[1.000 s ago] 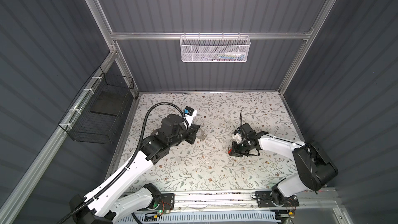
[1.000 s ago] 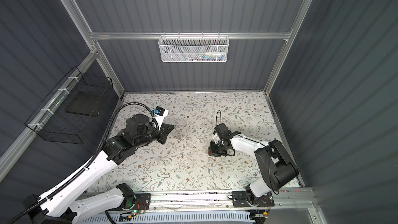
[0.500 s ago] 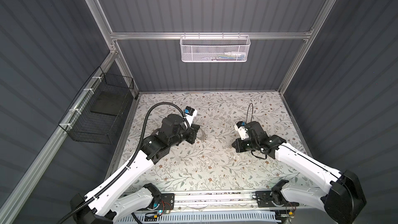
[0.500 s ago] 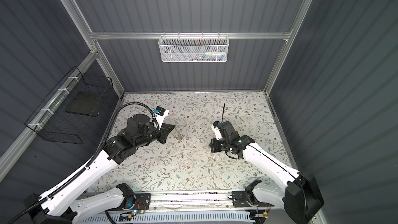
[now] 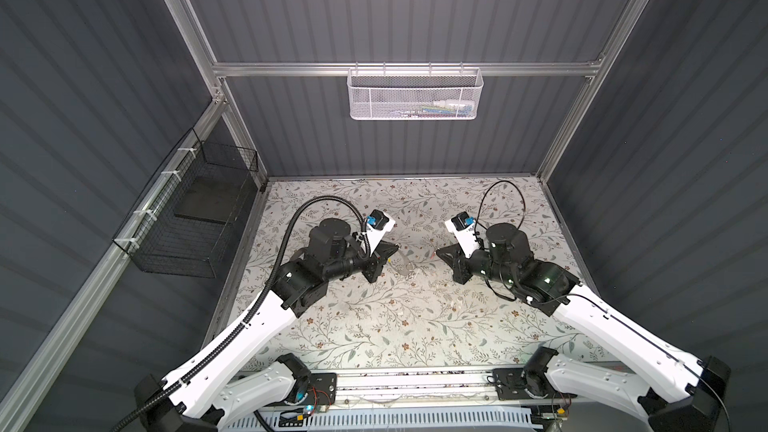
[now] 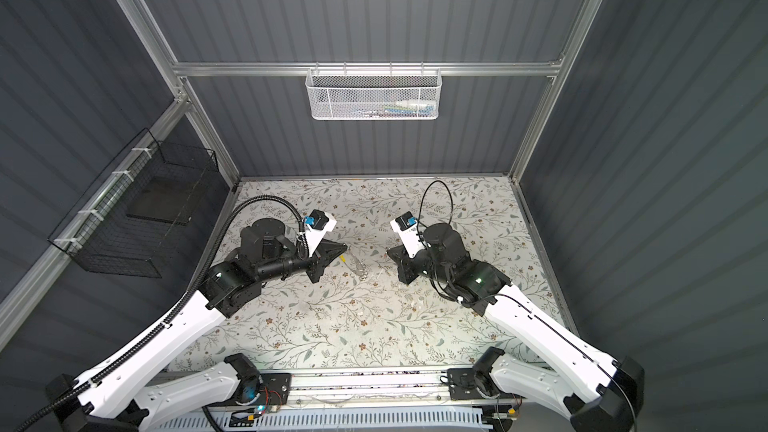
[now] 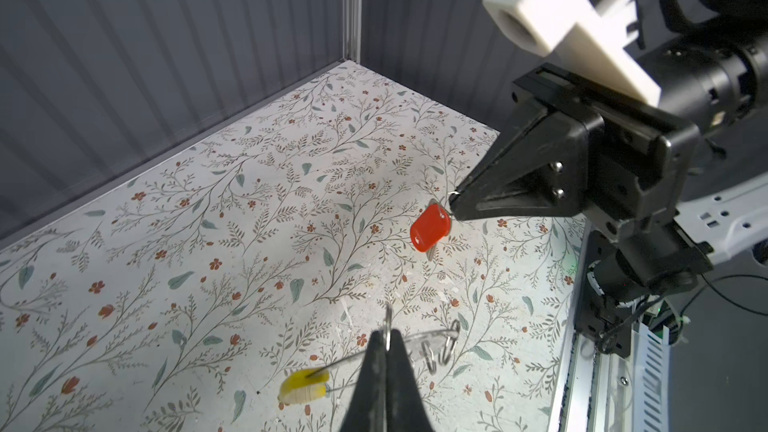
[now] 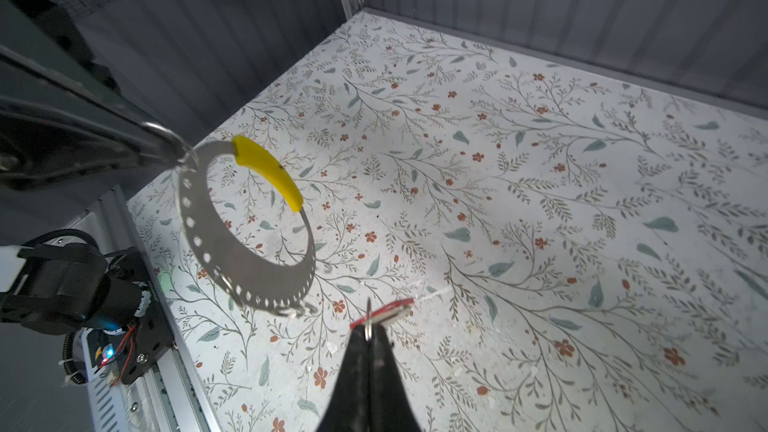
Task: Put the keys on the keyring
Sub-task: 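Raise the key toward the hoop while the left gripper lifts the hoop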
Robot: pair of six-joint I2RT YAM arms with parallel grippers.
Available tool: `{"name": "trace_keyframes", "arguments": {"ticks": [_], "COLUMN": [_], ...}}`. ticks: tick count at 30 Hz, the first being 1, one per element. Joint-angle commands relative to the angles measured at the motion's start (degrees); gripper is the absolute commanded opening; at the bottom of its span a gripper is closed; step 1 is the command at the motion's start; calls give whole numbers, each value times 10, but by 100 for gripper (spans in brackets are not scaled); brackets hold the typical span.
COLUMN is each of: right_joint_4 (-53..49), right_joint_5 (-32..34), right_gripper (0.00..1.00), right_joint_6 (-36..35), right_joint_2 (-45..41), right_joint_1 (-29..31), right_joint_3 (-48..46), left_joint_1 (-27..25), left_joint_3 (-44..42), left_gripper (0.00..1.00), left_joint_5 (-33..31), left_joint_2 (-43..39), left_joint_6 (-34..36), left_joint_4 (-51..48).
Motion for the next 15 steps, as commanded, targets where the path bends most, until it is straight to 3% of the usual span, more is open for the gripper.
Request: {"name": "trace_keyframes", "arguments": {"ticks": [1,5,11,15], "right_joint_4": [59,107,99,90], "right_joint_5": [-27,-28,3,41], "right_gripper": [0,0,0,0], "right_joint_6": [-43,-86,-142,-171], "right_joint_2": [-16,-35,-27,-15], "right_joint_1": [14,36,57,86], "right_joint_3": [13,1,17,30], "left_joint_1": [-3,-3,-2,-2], "left_joint_3": [18,17,38,46], "left_gripper": [0,0,0,0], "left_joint_5": [81,120,165,150], "left_joint_2": [-17,-8,13,15], "left_joint_6": [84,112,119,107], "left_joint_4": [20,32,20,20]}}
